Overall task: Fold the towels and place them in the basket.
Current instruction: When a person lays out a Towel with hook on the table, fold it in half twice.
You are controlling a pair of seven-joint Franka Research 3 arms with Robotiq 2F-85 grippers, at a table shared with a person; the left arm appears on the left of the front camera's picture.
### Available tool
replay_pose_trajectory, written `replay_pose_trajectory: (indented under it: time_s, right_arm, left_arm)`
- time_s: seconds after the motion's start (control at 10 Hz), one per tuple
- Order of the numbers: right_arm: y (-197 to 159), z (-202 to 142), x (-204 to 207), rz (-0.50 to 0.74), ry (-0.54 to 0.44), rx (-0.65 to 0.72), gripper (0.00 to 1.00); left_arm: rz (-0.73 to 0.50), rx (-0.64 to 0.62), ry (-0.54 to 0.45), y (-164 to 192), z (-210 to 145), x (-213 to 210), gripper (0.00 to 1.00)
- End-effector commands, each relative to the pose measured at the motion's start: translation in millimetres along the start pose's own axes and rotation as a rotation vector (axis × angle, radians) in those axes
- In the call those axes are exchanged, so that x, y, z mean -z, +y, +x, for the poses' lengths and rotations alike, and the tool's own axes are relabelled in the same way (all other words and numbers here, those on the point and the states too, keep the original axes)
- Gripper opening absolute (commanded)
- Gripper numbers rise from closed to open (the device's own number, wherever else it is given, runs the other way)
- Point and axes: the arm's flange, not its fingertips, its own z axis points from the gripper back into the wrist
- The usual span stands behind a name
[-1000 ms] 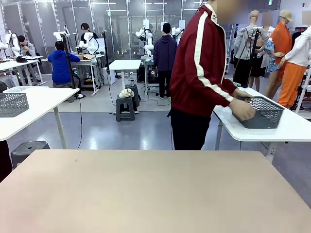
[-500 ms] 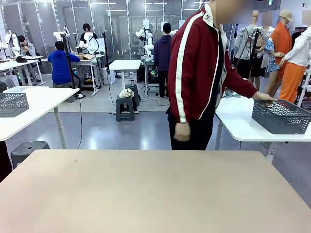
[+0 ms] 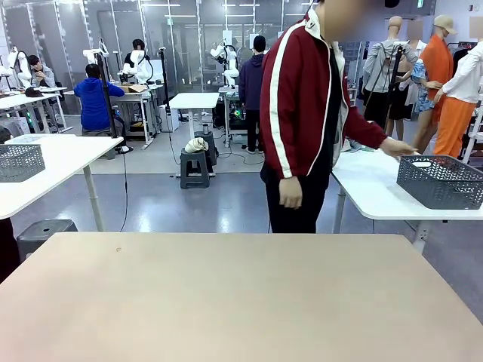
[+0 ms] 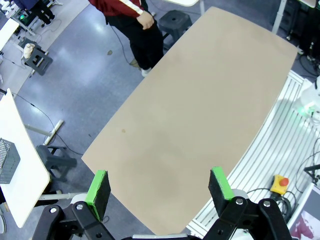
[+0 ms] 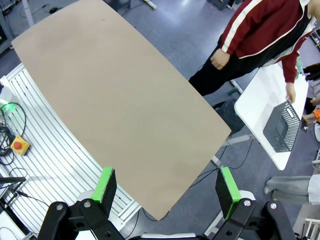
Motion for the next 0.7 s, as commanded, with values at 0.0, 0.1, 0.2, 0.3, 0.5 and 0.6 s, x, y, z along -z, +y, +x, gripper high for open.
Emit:
replay_pose_trajectory:
  time_s: [0.0, 0.1, 0.2, 0.3, 0.5, 0.6]
  right_arm:
    - [0.5, -1.0, -1.6, -0.002, -0.004, -0.001, 1.0]
    - [0.5, -1.0, -1.6, -0.002, -0.004, -0.001, 1.0]
    - [0.5, -1.0, -1.6, -0.002, -0.004, -0.001, 1.0]
    - [0.5, -1.0, -1.6, -0.002, -0.004, -0.001, 1.0]
    - [0.5, -1.0, -1.6, -0.002, -0.004, -0.001, 1.0]
    - [0.5, -1.0, -1.6, -0.002, -0.004, -0.001, 1.0]
  left_arm:
    - [0.002, 0.0, -0.005, -0.6, -1.6, -1.0, 1.0]
    - [0.002, 0.0, -0.005, -0.6, -1.6, -1.0, 1.0]
    - [0.002, 0.0, -0.005, -0.6, -1.6, -1.0, 1.0]
    - [0.002, 0.0, -0.005, -0.6, -1.6, -1.0, 1.0]
    - [0.002, 0.0, -0.005, -0.6, -1.6, -1.0, 1.0]
    - [0.002, 0.0, -0.005, -0.6, -1.6, -1.0, 1.0]
